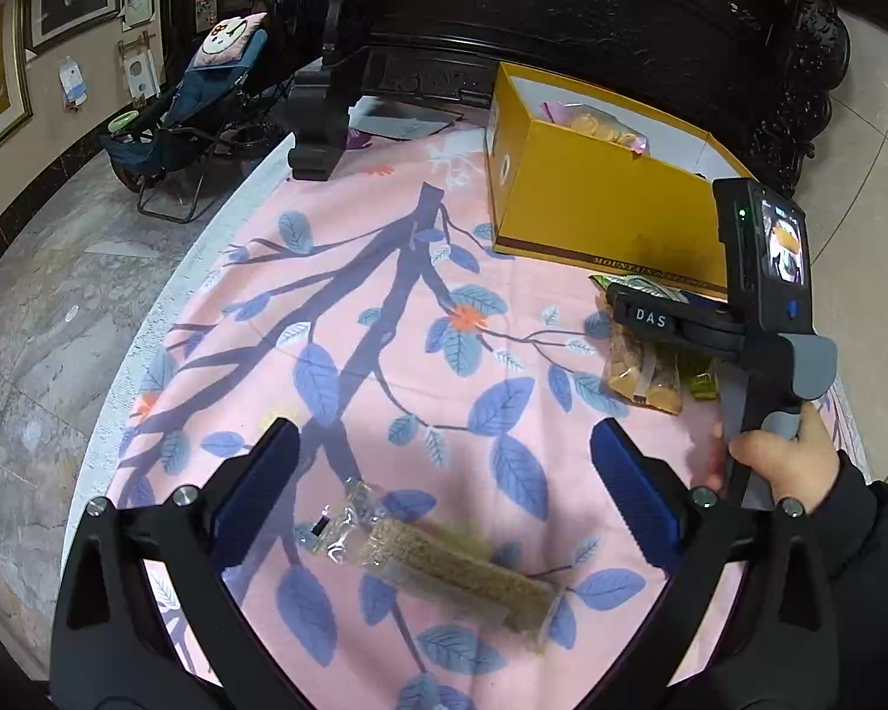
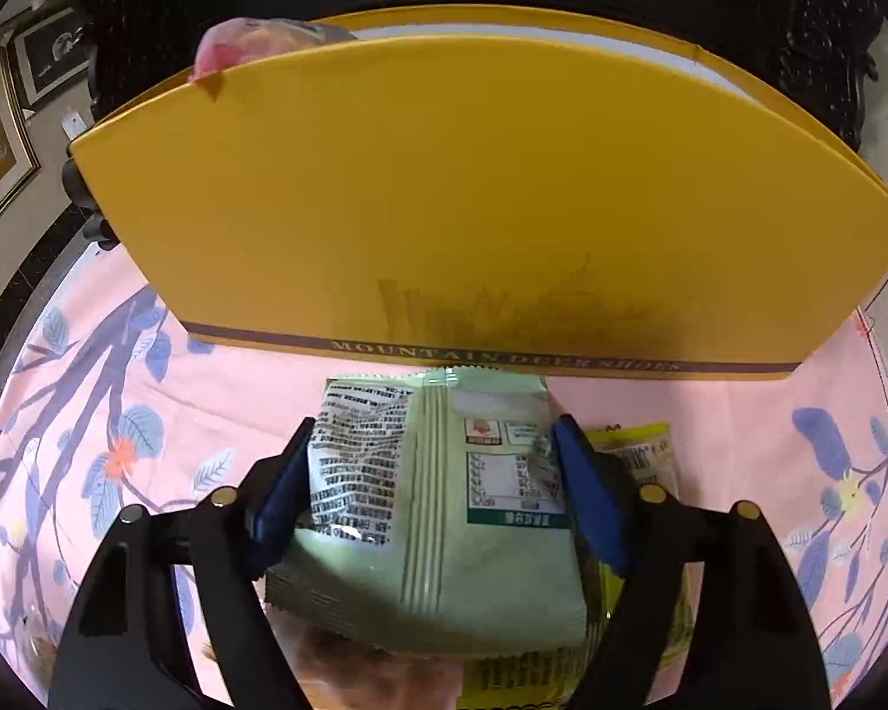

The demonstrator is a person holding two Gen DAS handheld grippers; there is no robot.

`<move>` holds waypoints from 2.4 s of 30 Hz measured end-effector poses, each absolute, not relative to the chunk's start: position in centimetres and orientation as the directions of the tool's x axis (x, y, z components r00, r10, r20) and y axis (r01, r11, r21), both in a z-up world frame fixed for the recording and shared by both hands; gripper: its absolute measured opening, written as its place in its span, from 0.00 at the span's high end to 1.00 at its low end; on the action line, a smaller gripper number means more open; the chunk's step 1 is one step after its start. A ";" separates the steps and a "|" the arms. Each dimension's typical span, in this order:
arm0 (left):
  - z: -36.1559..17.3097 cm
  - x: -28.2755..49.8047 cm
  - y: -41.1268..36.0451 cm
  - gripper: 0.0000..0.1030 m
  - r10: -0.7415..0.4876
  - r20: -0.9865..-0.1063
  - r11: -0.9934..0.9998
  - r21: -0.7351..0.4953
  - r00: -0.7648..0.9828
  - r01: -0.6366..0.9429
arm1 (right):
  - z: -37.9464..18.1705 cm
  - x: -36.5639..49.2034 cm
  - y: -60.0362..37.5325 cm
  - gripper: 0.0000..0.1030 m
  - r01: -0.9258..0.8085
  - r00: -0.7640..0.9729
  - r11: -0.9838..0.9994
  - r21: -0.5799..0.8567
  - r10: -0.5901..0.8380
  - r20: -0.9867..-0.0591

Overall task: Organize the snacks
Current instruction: 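Grasp the clear granola bar with the left gripper while the right grasps the pale green bag, then carry both snacks over the yellow box and open both grippers to drop them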

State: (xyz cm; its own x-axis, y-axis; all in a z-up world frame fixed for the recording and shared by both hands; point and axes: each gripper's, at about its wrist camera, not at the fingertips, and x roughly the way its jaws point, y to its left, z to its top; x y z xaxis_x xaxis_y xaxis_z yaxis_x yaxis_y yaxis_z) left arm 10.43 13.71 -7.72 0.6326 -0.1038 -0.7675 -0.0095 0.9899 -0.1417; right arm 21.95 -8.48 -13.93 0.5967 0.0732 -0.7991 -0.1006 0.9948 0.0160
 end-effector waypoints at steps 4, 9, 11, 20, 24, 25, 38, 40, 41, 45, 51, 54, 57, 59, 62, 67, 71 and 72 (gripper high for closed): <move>-8.3 10.6 13.9 0.03 -0.118 -0.782 0.989 -0.150 0.612 -0.002 | -13.6 20.0 -8.9 0.29 -0.154 0.577 0.988 0.011 0.099 -0.811; -7.8 8.9 14.9 0.03 -0.091 -0.777 0.991 -0.132 0.623 -0.020 | -11.3 15.0 -11.6 0.32 -0.154 0.606 0.984 0.091 0.167 -0.778; -7.7 8.1 15.3 0.03 -0.069 -0.788 0.992 -0.117 0.612 -0.039 | -10.3 13.7 -12.4 0.32 -0.160 0.617 0.981 0.108 0.185 -0.765; -11.2 6.6 12.7 0.03 0.049 -0.866 0.982 -0.048 0.497 -0.181 | -7.8 6.2 -16.7 0.32 -0.209 0.647 0.950 0.233 0.313 -0.695; -13.8 7.9 11.5 0.03 0.077 -0.888 0.967 -0.044 0.453 -0.250 | -6.8 4.1 -18.2 0.32 -0.231 0.666 0.941 0.246 0.337 -0.665; -14.4 8.3 11.5 0.03 0.076 -0.895 0.962 -0.050 0.440 -0.267 | -6.7 3.8 -18.7 0.32 -0.233 0.667 0.940 0.248 0.340 -0.663; -13.5 8.0 11.1 0.71 0.021 -0.863 0.961 -0.122 0.504 -0.248 | -9.8 0.9 -20.1 0.32 -0.212 0.624 0.940 0.266 0.340 -0.703; -12.8 7.3 10.5 0.71 0.006 -0.857 0.968 -0.124 0.515 -0.218 | -9.3 0.6 -19.7 0.32 -0.216 0.633 0.940 0.265 0.341 -0.695; -12.4 6.9 10.2 0.71 -0.002 -0.853 0.971 -0.126 0.522 -0.203 | -9.2 0.6 -19.5 0.32 -0.217 0.637 0.940 0.263 0.340 -0.692; -10.0 5.6 8.6 0.71 -0.029 -0.823 0.983 -0.125 0.567 -0.131 | -8.7 0.4 -18.6 0.32 -0.215 0.646 0.940 0.264 0.339 -0.684; -7.5 4.9 6.6 0.72 -0.101 -0.787 0.988 -0.149 0.609 -0.029 | -7.8 0.2 -17.8 0.32 -0.203 0.668 0.949 0.241 0.314 -0.674; -6.7 5.2 5.7 0.72 -0.130 -0.777 0.989 -0.149 0.615 0.020 | -7.6 0.4 -17.4 0.32 -0.192 0.673 0.955 0.228 0.297 -0.677; -6.1 6.4 4.7 0.71 -0.140 -0.775 0.989 -0.133 0.616 0.058 | -7.4 1.2 -17.2 0.32 -0.185 0.673 0.959 0.215 0.283 -0.683; -5.5 7.6 4.0 0.71 -0.149 -0.773 0.989 -0.124 0.617 0.083 | -7.0 2.5 -17.1 0.32 -0.183 0.673 0.961 0.207 0.276 -0.686; -4.5 10.4 3.2 0.71 -0.145 -0.769 0.989 -0.105 0.622 0.100 | -5.7 5.0 -17.1 0.32 -0.185 0.676 0.960 0.211 0.280 -0.682; -1.8 16.7 2.7 0.71 -0.146 -0.756 0.989 -0.106 0.638 0.100 | -2.3 11.0 -18.2 0.32 -0.173 0.686 0.951 0.255 0.302 -0.662; 1.5 23.6 2.2 0.71 -0.146 -0.742 0.989 -0.113 0.655 0.092 | 0.6 16.9 -18.9 0.32 -0.152 0.704 0.948 0.280 0.303 -0.643; 2.0 25.1 2.1 0.71 -0.145 -0.740 0.989 -0.115 0.657 0.089 | 1.1 18.6 -19.0 0.32 -0.143 0.707 0.948 0.285 0.299 -0.640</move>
